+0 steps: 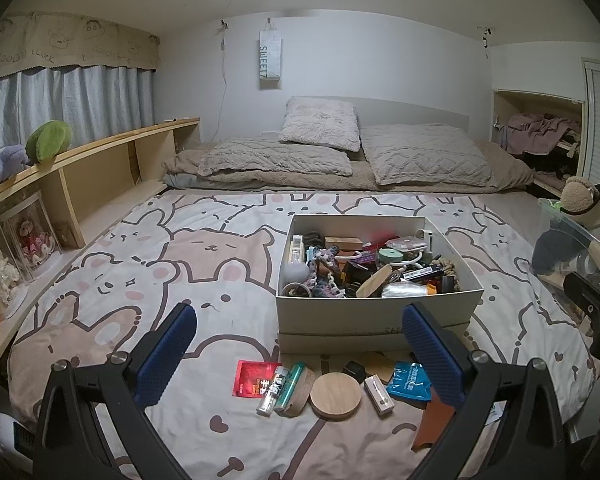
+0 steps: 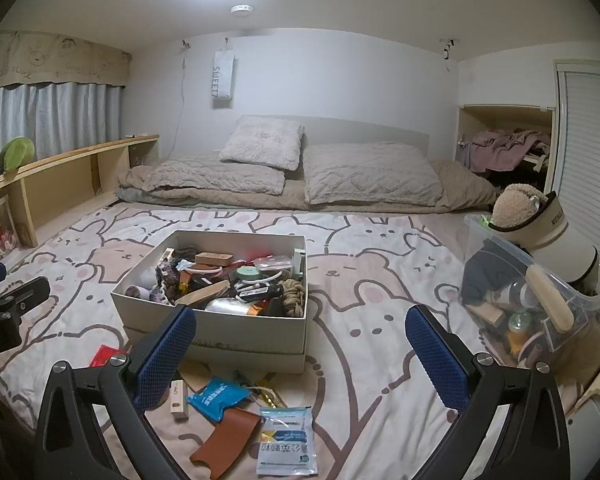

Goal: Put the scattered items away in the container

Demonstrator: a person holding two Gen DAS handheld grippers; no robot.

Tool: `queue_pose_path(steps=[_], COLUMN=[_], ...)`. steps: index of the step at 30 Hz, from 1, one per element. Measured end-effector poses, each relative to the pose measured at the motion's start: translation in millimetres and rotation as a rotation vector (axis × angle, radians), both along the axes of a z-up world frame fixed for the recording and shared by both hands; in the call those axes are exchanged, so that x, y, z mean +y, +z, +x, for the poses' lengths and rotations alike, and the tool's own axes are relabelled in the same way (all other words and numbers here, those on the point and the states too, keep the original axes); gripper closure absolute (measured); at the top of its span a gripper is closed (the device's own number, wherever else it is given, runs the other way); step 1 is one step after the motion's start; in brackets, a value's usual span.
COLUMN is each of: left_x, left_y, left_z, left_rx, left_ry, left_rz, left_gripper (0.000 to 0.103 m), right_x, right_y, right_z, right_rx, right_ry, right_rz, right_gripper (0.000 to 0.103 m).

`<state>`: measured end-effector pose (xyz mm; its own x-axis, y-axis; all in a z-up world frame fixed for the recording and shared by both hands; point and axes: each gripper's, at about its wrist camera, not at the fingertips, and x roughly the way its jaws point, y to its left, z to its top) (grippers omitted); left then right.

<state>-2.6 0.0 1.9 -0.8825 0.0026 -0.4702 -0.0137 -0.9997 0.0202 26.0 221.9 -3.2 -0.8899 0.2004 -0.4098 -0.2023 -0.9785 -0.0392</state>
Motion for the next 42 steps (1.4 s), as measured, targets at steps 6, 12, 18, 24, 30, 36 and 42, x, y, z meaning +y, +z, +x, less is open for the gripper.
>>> queue_pose_path(steps=[6, 12, 18, 24, 30, 36, 42], left_x=[1.6, -0.5, -0.9, -1.3, -1.2, -1.2, -2.3], left_y=[-2.1, -2.7, -2.6, -2.0, -1.9, 0.5, 3.9], left_z=[-0.4, -0.2, -0.3, -0.1, 0.1, 2.1, 6.4], left_rx=[-0.005, -0.004, -0.002, -0.002, -0.002, 0.003, 0.013], left_ry=[-0.009, -0.013, -0.014, -0.016, -0.017, -0.017, -0.015], left_rz=[0.009, 0.019, 0.018, 0.019, 0.020, 0.022, 0.024], left_gripper=[0.000, 0.000, 0.000, 0.000, 0.000, 0.000, 0.000], right_x=[0.6, 0.8, 0.3, 0.2, 0.1, -0.4, 2.1], right_y=[1.0, 1.7, 2.8, 3.1, 3.0, 5.4, 6.3], right_z=[-0.8, -0.8, 0.4, 2.8, 2.5, 7.0, 11.7], right_rx=[-0.001, 0.000, 0.004, 0.004, 0.003, 0.009, 0.020], right_ry=[0.002, 0.001, 0.001, 0.001, 0.000, -0.001, -0.006], right_rz=[0.001, -0.003, 0.000, 0.006, 0.006, 0.009, 0.002], right_gripper=[0.000, 0.000, 0.000, 0.000, 0.000, 0.000, 0.000])
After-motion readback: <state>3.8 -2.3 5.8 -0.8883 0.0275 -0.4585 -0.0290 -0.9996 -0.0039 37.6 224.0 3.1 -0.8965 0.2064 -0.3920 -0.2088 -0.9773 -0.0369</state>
